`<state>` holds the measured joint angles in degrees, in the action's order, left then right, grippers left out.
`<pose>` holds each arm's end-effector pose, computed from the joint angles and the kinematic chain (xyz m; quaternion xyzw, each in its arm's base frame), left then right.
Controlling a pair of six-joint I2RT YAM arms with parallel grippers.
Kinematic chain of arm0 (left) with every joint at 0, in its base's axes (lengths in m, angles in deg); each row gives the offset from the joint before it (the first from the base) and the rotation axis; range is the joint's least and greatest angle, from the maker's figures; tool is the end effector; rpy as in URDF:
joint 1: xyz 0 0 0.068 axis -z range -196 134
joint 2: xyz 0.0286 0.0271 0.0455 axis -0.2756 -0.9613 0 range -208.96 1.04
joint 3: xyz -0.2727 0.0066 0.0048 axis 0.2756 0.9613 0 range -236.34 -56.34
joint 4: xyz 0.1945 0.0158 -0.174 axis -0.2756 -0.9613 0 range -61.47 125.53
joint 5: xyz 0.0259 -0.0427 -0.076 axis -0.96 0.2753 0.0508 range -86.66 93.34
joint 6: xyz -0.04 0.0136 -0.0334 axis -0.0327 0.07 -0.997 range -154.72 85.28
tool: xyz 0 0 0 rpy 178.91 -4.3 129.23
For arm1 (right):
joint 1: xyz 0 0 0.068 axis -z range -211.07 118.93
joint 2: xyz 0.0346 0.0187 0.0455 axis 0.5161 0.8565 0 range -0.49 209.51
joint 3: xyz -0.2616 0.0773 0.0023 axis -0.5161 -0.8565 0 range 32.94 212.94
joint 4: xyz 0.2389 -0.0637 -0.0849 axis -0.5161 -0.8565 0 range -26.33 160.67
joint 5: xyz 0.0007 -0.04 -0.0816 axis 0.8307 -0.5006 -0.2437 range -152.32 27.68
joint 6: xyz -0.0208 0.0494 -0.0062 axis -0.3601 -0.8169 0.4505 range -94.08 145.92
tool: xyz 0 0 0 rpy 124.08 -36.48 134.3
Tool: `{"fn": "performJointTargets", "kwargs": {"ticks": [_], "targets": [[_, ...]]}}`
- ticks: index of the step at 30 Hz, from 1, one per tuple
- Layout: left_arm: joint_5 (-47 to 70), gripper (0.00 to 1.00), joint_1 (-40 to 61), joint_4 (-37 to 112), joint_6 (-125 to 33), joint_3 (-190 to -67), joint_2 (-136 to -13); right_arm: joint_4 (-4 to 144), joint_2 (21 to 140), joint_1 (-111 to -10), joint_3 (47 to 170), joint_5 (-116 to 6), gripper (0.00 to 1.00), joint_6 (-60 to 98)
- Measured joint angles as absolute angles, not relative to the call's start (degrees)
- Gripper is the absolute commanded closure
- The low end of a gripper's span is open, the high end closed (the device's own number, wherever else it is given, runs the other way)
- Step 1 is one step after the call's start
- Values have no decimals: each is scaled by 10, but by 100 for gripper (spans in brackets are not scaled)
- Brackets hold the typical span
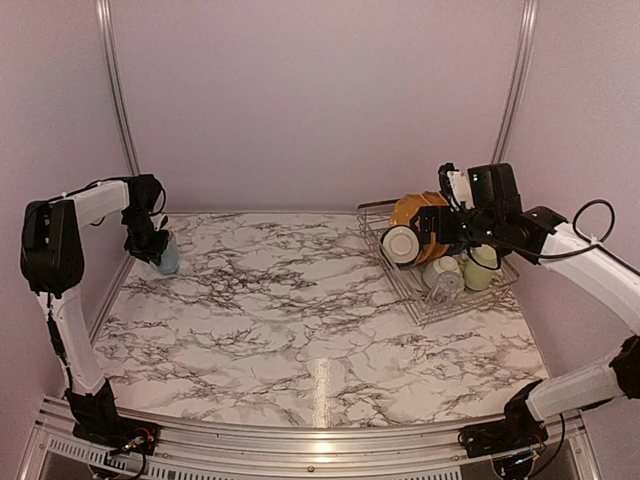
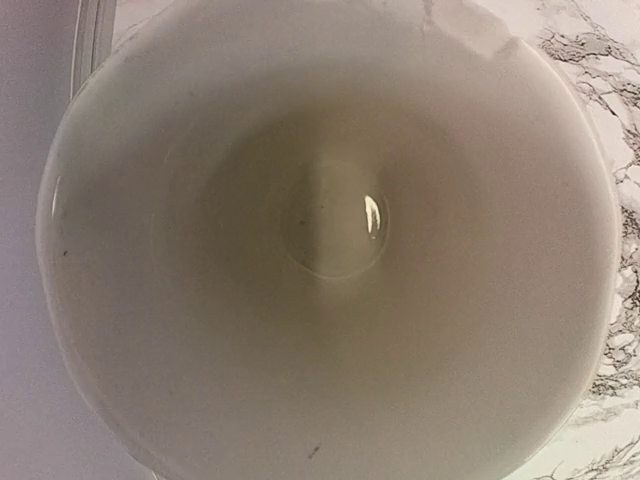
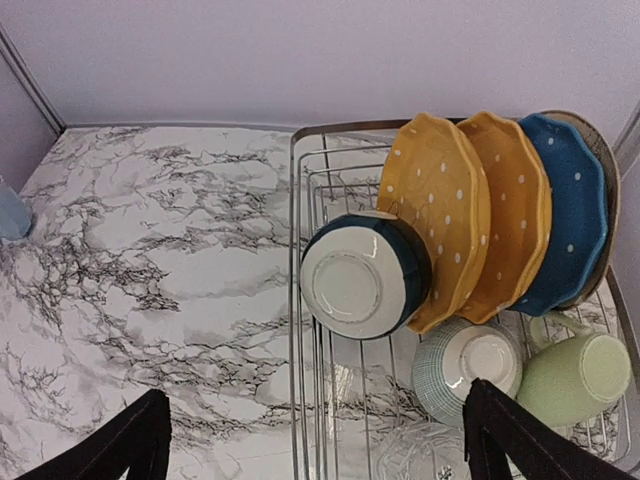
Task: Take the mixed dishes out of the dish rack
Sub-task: Place the cup at the corner of the board.
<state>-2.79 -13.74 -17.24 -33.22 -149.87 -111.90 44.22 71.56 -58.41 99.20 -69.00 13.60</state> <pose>0.4073 -0.0123 0.2277 0.0241 0.9863 0.0519 0.1550 0.2515 0.1253 0.3412 -0.0864 0.8703 0.1155 0.4708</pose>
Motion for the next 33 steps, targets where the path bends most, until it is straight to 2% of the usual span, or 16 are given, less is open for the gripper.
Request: {"fn": "performJointTargets", "kwargs": {"ticks": [8, 9, 16, 22, 25, 30, 33], "targets": [[-15, 100, -139, -154, -302, -1492, -1130, 474, 668, -584, 980, -715, 1, 144], [-15, 98, -139, -149, -301, -1490, -1130, 473, 671, -584, 980, -717, 2, 145], [-19, 72, -139, -111, -296, -1458, -1118, 454, 710, -584, 996, -711, 2, 153], [-30, 55, -139, -106, -296, -1435, -1114, 449, 720, -584, 996, -687, 2, 155], [-44, 50, -139, -105, -299, -1433, -1103, 449, 722, -584, 998, -684, 2, 155], [-55, 36, -138, -96, -316, -1412, -1044, 445, 730, -584, 999, -686, 2, 162], [-55, 20, -133, -90, -332, -1393, -985, 435, 734, -584, 999, -697, 2, 169]]}}
